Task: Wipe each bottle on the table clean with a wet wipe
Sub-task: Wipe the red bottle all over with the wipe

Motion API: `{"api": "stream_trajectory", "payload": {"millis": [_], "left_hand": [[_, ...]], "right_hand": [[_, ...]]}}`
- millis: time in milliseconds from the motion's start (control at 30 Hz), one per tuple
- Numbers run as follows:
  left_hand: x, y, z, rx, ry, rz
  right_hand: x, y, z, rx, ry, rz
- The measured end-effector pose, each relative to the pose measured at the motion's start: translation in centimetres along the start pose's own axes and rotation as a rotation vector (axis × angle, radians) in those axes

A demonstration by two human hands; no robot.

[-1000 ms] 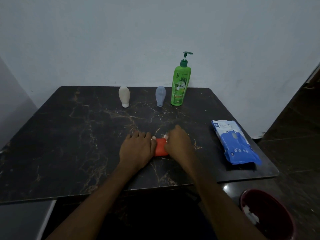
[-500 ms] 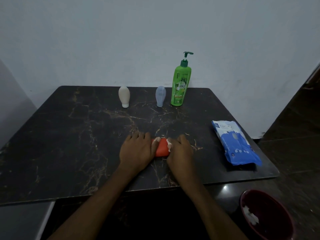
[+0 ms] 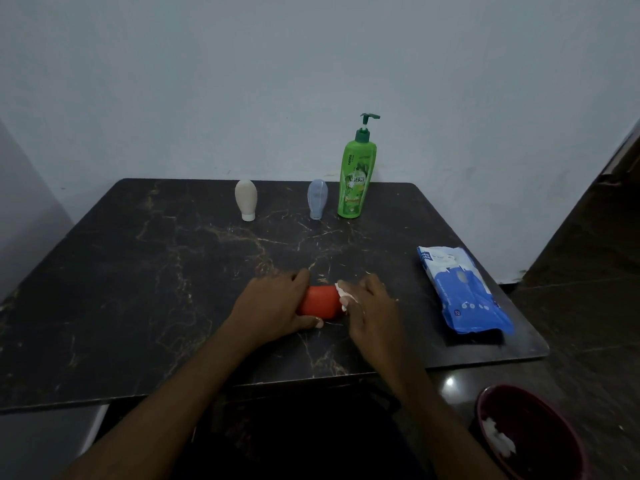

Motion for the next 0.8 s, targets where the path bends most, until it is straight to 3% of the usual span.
{"api": "stream_trajectory", "payload": {"millis": [333, 567, 800], "left_hand": [[0.2, 1.0, -1.0, 0.045, -0.005, -0.050], [0.2, 0.3, -1.5, -0.020, 0.058, -0.060], [0.0, -0.4, -1.7, -0.007, 0.032, 0.021]], "right_hand": [[0.6, -0.8, -0.8, 0.126, 0.077, 0.019], [-2.9, -1.6, -1.4, 0.210, -0.107, -0.014], [1.7, -1.7, -2.0, 0.094, 0.106, -0.010]]}}
Point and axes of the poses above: each hand's wrist, its own x-axis away from the middle knuckle, its own z-axis out of the back of the hand, y = z × x, the point moved 9 cm from there along -x, towards the middle knuckle, and after that the axes turned 15 degrees about x, right-handed, at the moved point
